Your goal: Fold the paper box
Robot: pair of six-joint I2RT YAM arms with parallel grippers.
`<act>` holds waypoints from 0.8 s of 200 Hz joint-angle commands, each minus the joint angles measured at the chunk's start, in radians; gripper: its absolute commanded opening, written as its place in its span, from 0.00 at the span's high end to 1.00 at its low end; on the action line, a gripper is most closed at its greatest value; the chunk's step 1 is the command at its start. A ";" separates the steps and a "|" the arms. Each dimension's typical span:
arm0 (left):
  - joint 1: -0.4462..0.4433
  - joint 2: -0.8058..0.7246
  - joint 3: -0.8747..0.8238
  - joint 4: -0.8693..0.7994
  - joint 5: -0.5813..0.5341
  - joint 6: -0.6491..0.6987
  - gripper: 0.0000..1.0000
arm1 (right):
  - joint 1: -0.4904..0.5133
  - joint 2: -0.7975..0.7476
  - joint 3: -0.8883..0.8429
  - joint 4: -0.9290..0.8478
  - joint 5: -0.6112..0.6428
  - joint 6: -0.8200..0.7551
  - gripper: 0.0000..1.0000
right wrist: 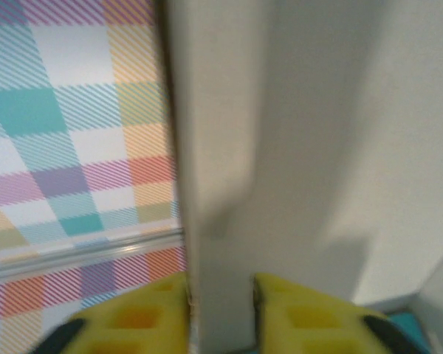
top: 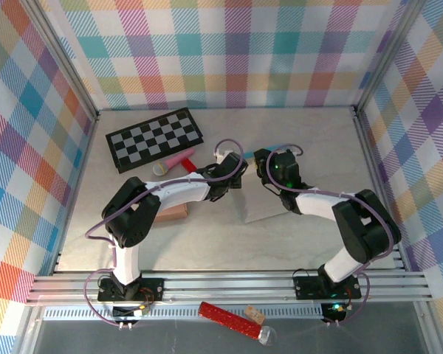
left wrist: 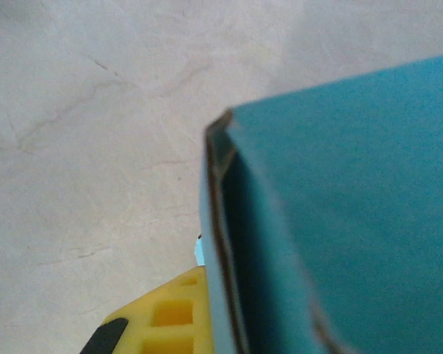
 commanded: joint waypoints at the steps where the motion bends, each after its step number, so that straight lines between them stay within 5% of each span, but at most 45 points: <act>1: -0.005 -0.031 0.074 -0.068 -0.043 -0.013 1.00 | 0.001 -0.072 0.035 -0.189 -0.023 -0.043 0.53; 47: 0.059 -0.039 0.180 -0.345 0.074 -0.020 1.00 | -0.091 -0.207 0.216 -0.617 -0.134 -0.254 0.29; 160: 0.144 -0.009 0.370 -0.755 0.242 0.143 1.00 | -0.173 -0.158 0.573 -1.152 -0.250 -0.687 0.31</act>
